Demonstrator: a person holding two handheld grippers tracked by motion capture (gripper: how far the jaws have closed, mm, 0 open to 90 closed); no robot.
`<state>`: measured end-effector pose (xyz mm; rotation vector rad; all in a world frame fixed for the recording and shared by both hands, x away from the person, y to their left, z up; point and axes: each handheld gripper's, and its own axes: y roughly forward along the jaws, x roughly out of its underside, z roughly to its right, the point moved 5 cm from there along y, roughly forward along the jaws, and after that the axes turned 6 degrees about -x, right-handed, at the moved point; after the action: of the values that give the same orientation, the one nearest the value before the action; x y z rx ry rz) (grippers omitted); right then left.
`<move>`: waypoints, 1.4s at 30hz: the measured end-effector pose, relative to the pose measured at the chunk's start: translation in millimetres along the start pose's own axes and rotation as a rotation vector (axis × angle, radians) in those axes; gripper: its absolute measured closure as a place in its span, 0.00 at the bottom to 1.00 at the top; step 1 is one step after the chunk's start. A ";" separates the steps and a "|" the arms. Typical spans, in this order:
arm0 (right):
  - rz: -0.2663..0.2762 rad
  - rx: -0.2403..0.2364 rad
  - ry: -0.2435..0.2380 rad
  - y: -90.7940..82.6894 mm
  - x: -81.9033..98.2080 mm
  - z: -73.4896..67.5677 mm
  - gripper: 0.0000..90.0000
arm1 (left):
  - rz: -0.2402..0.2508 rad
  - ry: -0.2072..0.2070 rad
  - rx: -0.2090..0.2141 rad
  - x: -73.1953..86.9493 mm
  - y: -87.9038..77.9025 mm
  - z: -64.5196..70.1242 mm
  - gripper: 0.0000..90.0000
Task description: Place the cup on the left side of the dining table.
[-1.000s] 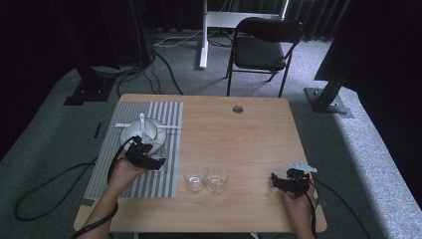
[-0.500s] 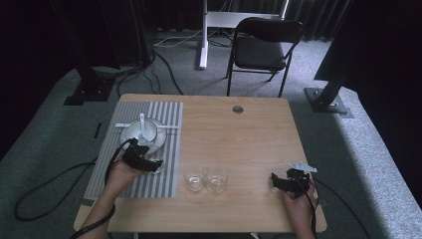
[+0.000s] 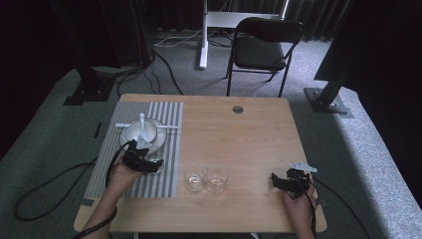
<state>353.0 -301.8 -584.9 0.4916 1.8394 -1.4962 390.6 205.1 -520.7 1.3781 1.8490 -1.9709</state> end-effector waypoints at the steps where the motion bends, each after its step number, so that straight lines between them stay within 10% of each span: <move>1: 0.000 0.000 -0.001 0.0 0.0 0.0 0.13 | -0.005 -0.009 0.014 0.9 0.9 0.8 0.17; 10: 0.000 0.000 0.000 0.0 0.0 0.0 0.13 | -0.025 -0.042 0.053 8.2 4.2 3.4 0.00; 22: 0.000 0.000 -0.001 0.0 0.0 0.0 0.13 | -0.031 -0.016 0.016 20.1 2.7 7.6 0.00; 42: 0.000 0.000 0.002 0.0 -0.1 -0.2 0.13 | 0.007 -0.106 -0.056 53.6 -10.7 -11.5 0.00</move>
<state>353.0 -301.7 -584.8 0.4932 1.8413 -1.4964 358.7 243.4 -546.1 1.2378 1.8345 -1.9333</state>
